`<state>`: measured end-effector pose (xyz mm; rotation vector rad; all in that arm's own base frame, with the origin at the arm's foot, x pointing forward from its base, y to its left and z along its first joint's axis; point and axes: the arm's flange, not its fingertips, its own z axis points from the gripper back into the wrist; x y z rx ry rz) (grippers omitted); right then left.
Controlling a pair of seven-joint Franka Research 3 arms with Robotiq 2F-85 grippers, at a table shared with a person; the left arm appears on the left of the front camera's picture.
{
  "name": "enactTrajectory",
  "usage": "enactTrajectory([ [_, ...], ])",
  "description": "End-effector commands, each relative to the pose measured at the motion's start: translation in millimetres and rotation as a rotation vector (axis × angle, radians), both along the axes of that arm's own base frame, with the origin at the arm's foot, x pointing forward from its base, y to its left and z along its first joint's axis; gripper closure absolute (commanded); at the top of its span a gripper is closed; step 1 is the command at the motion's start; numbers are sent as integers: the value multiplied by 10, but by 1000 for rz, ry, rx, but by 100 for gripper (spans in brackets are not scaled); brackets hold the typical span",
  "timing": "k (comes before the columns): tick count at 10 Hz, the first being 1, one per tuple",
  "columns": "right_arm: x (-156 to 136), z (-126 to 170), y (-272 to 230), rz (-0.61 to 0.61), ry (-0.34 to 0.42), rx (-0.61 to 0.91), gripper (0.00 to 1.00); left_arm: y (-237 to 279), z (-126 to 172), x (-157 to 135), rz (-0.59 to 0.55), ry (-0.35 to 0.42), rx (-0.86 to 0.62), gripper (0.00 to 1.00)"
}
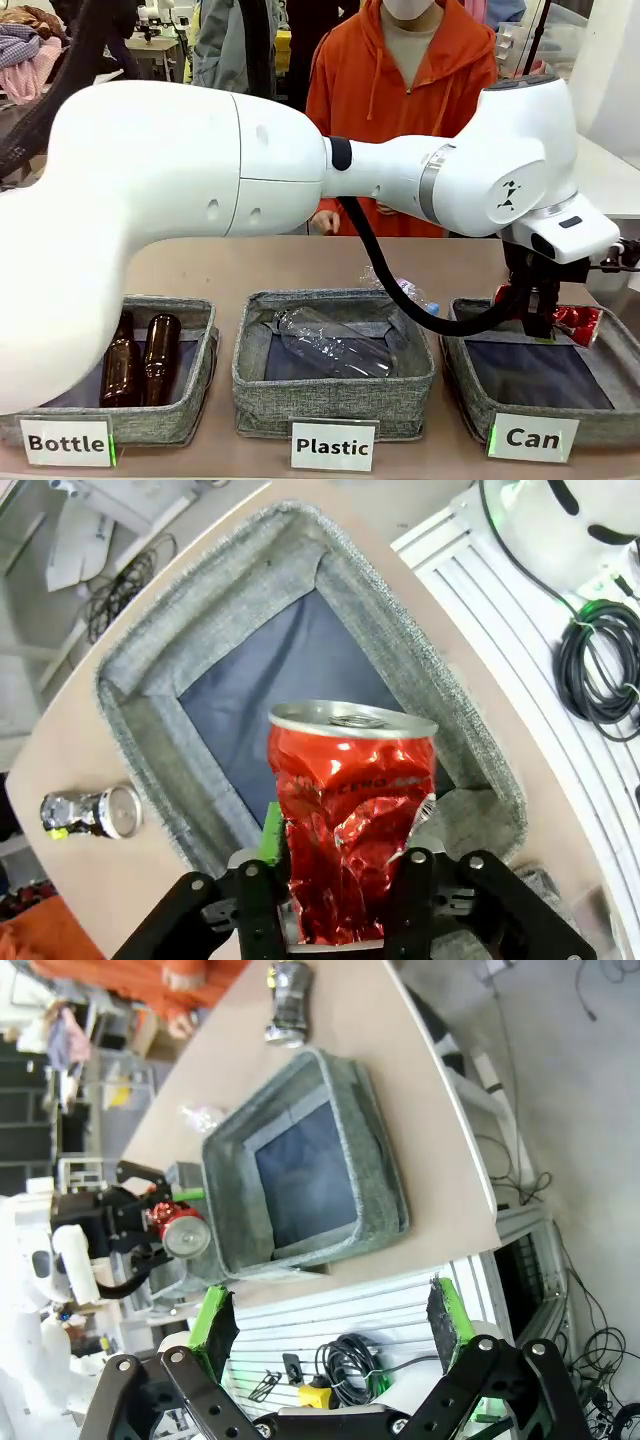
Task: Sort the can waste into the basket.
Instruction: Pick up the can waste from the table and place it in the right Fabric basket.
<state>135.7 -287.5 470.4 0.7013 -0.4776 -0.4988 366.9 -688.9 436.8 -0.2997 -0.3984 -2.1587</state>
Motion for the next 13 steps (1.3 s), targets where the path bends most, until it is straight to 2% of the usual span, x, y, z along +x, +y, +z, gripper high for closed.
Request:
enactTrajectory([
  [1, -1, 35, -27, -12, -4, 4, 0, -57, 70, 2, 11, -29, 15, 0],
  [2, -1, 35, -27, -12, -4, 4, 0, -45, 83, -1, 10, -35, 11, 8],
  [3, -1, 35, -27, -12, -4, 4, 0, -35, 93, -9, 10, -37, 9, 0],
  [6, -1, 35, -27, -12, -4, 4, 0, 23, 130, -42, 8, -57, -6, 0],
  [8, 0, 0, 0, 0, 0, 0, 0, 104, 193, -45, 3, -32, 4, 0],
  [9, -4, 23, -40, 38, -76, 81, 0, 165, 251, -50, -3, -11, -5, 0],
  [10, 93, 54, -26, 40, -100, 159, 0, 256, 357, -45, -10, 41, -20, 0],
  [11, 251, 81, 27, 76, -117, 232, 0, 347, 506, -27, 63, 128, -83, 0],
  [12, 479, 107, 131, 117, -125, 286, 0, 444, 632, 19, 268, 297, -137, 0],
  [13, 690, 125, 238, 175, -135, 325, 0, 622, 686, 100, 427, 361, -165, 0],
])
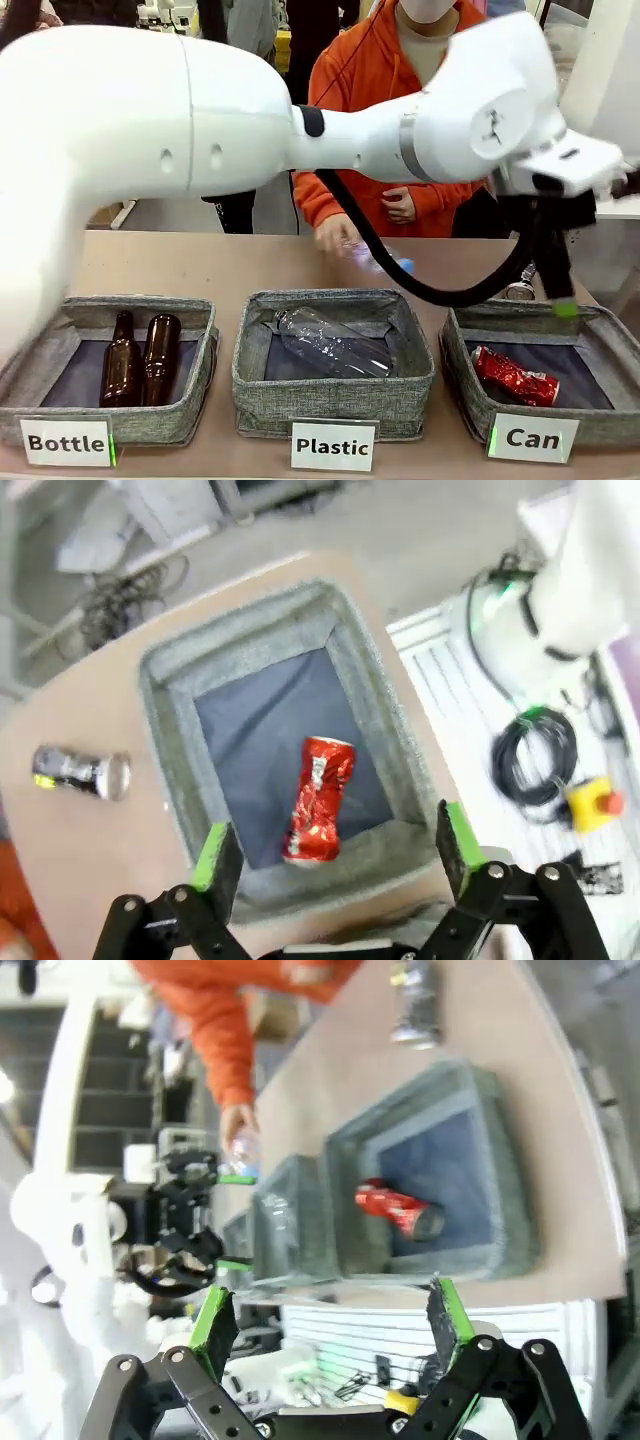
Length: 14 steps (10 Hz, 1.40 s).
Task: Sort the can waste into the basket.
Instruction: Pick up the can waste from the table and place it in the right Fabric basket.
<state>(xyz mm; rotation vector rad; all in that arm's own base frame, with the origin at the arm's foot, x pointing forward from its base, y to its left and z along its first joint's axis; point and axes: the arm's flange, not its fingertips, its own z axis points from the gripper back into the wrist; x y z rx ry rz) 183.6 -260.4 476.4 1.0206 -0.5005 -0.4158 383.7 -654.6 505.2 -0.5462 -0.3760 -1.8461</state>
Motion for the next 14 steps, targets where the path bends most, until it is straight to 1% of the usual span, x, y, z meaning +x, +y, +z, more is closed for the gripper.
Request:
enactTrajectory([
  [1, 357, 86, 60, 98, -20, 55, 0, 452, 89, 8, 298, 139, -106, 0],
  [2, 411, 129, 80, 112, -23, 79, 0, 508, 143, -10, 341, 109, -147, 0],
  [3, 405, 116, 20, 62, 17, 56, 0, 535, 141, -19, 381, 89, -154, 0],
  [4, 371, 69, -53, 33, 28, 49, 0, 563, 132, 8, 381, 105, -129, 0],
  [5, 300, 32, -122, 20, 23, 67, 0, 602, 134, 25, 386, 102, -138, 0],
  [6, 228, 13, -185, 12, 12, 89, 0, 626, 122, 19, 375, 115, -147, 0],
  [8, 191, 6, -219, -11, 8, 90, 0, 615, 99, 0, 346, 119, -134, 0],
  [9, 171, -8, -235, -10, 12, 90, 0, 619, 84, -11, 354, 121, -136, 0],
  [12, 189, -11, -182, 9, 33, 78, 0, 676, 92, -6, 343, 130, -131, 0],
  [13, 214, 0, -150, 25, 42, 70, 0, 777, 106, 4, 334, 159, -120, 0],
  [14, 283, 16, -96, 49, 48, 59, 0, 929, 130, -18, 318, 183, -52, 0],
])
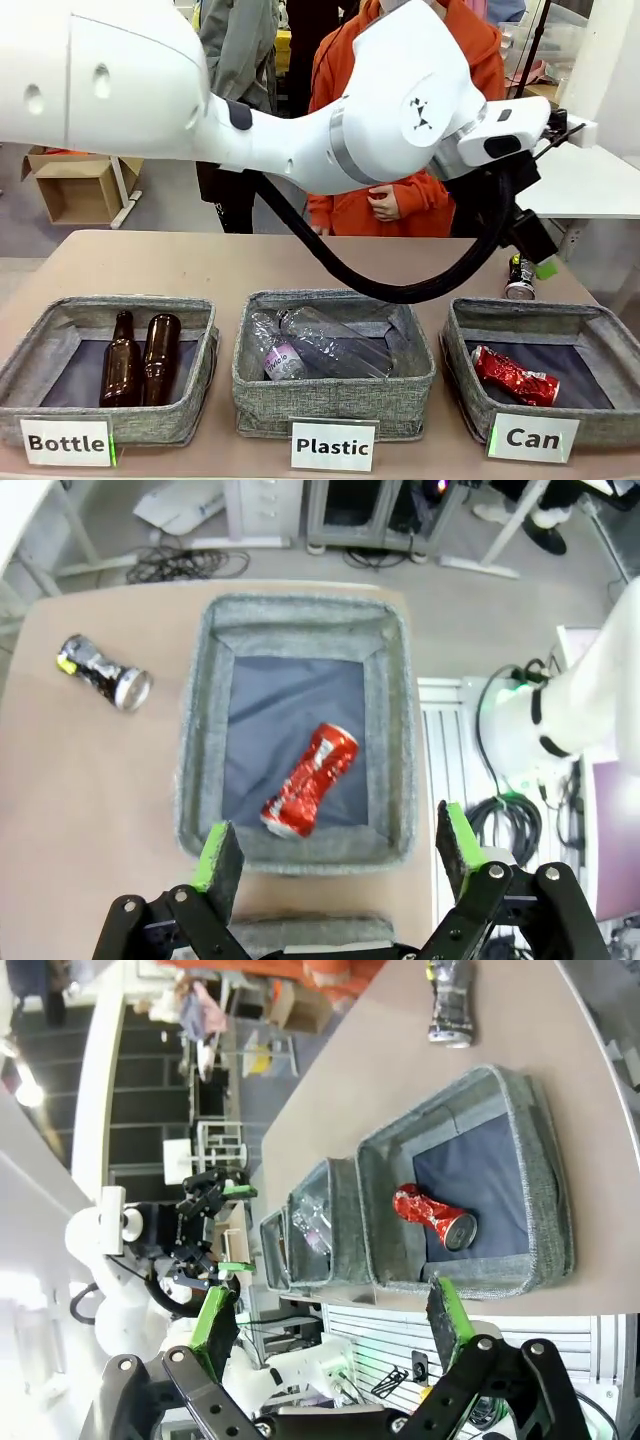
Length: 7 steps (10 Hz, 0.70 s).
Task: Sort the can waste into the basket.
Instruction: Pick up the can waste from the table and place it in the right Fabric basket.
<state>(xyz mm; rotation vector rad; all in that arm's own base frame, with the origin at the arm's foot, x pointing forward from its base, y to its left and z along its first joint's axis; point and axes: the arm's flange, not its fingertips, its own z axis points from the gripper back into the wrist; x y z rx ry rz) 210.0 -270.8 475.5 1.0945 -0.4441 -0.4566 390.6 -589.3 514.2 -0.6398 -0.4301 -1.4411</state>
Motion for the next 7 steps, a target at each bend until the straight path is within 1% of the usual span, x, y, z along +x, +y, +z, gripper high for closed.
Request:
enactTrajectory([
  [1, 125, 44, 104, 78, 21, -29, 0, 483, 90, -150, -27, 67, 90, 0],
  [2, 260, 64, 238, 132, 48, -56, 0, 800, 175, -225, 8, 56, 91, 0],
  [3, 388, 91, 364, 179, 64, -82, 0, 1134, 257, -269, 19, 65, 59, 0],
  [4, 522, 113, 502, 224, 86, -94, 0, 1499, 332, -274, 43, 100, 35, 0],
  [5, 660, 117, 643, 282, 109, -87, 0, 1892, 396, -187, 160, 107, 11, 0],
  [6, 821, 93, 794, 366, 129, -47, 0, 2394, 413, -39, 272, 182, -28, 0],
  [7, 979, 59, 942, 418, 144, -29, 0, 2880, 411, 56, 365, 256, -88, 0],
])
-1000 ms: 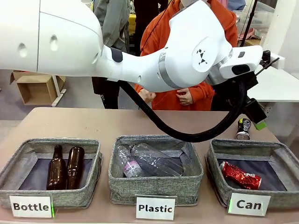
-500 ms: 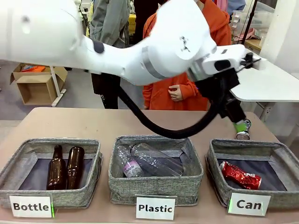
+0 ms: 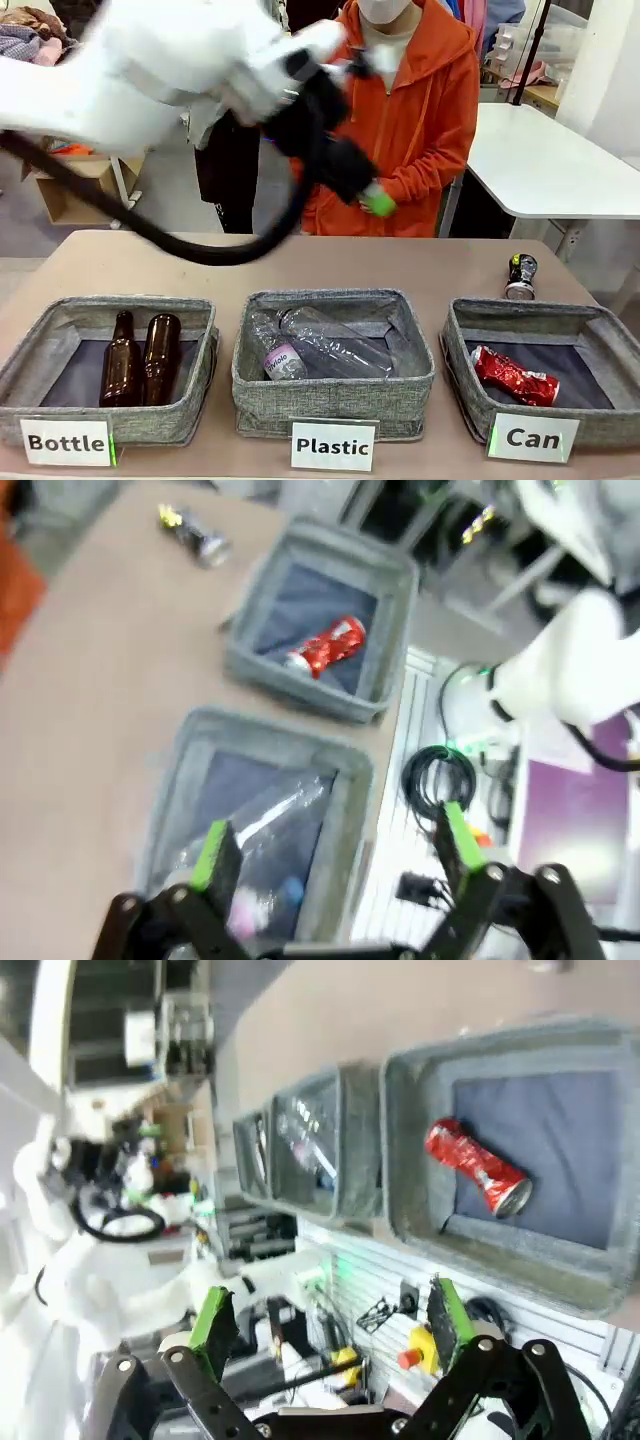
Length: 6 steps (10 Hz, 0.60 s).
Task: Sort the can waste into the basket.
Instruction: Pick up the can waste from the table and place it in the right Fabric basket.
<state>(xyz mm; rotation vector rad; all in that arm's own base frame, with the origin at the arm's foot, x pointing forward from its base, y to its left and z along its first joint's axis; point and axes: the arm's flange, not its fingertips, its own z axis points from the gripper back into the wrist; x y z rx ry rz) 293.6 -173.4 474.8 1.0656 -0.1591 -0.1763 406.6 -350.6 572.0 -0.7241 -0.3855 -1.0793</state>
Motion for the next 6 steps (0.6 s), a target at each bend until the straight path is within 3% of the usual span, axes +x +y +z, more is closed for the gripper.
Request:
enactTrajectory([
  [1, 285, 26, 146, 123, 39, 75, 0, 973, -195, -144, 12, 169, -138, 0],
  [2, 428, -31, 360, 112, -10, 82, 0, 1468, -255, -216, 59, 208, -237, 0],
  [3, 565, -73, 591, 219, -70, 180, 0, 2068, -429, -316, 192, 234, -335, 0],
  [5, 749, -137, 982, 404, -77, 369, 0, 3143, -792, -698, 454, 258, -575, 0],
  [6, 821, -214, 1105, 416, -82, 406, 0, 3705, -1173, -965, 582, 249, -745, 0],
])
